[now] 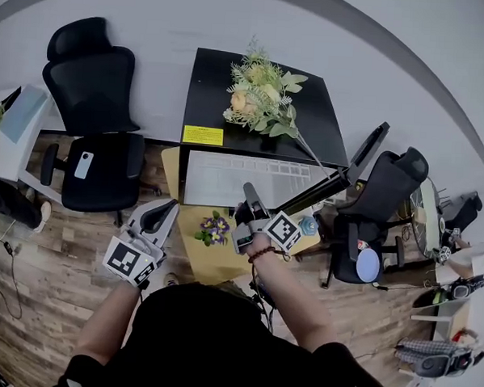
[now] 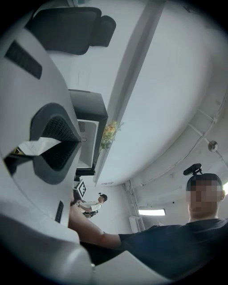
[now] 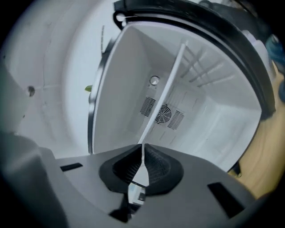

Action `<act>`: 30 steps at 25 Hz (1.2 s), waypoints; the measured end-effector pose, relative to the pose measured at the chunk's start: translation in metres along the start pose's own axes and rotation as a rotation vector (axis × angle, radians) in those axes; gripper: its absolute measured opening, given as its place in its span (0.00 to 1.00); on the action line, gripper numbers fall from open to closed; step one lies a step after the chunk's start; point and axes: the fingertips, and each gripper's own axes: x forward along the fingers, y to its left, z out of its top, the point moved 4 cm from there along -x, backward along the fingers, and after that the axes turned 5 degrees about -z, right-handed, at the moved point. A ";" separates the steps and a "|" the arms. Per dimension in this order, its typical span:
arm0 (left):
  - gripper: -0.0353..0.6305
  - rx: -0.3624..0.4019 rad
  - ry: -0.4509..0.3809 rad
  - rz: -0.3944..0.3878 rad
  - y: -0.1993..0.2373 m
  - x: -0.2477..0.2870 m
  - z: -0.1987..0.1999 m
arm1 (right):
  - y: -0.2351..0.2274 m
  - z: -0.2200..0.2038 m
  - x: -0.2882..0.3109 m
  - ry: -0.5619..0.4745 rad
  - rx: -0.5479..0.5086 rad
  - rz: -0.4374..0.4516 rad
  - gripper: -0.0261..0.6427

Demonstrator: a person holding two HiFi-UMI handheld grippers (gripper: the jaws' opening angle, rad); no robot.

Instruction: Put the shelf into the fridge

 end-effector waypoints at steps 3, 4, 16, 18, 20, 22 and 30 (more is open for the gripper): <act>0.08 0.006 -0.005 -0.024 -0.001 0.008 0.000 | 0.011 0.003 -0.024 -0.012 -0.328 -0.017 0.04; 0.08 0.007 -0.006 -0.031 -0.001 0.010 0.000 | 0.015 0.005 -0.031 -0.023 -0.445 -0.021 0.04; 0.08 0.026 -0.013 -0.107 -0.012 0.033 0.003 | 0.061 0.004 -0.089 -0.109 -1.185 -0.083 0.04; 0.08 0.026 -0.014 -0.115 -0.013 0.035 0.003 | 0.062 0.006 -0.093 -0.123 -1.207 -0.095 0.04; 0.08 0.027 -0.011 -0.122 -0.015 0.036 0.003 | 0.062 0.007 -0.097 -0.133 -1.232 -0.105 0.04; 0.08 0.028 -0.011 -0.128 -0.016 0.037 0.003 | 0.063 0.008 -0.100 -0.141 -1.257 -0.109 0.04; 0.08 0.028 -0.011 -0.143 -0.017 0.039 0.003 | 0.063 0.008 -0.108 -0.148 -1.282 -0.135 0.04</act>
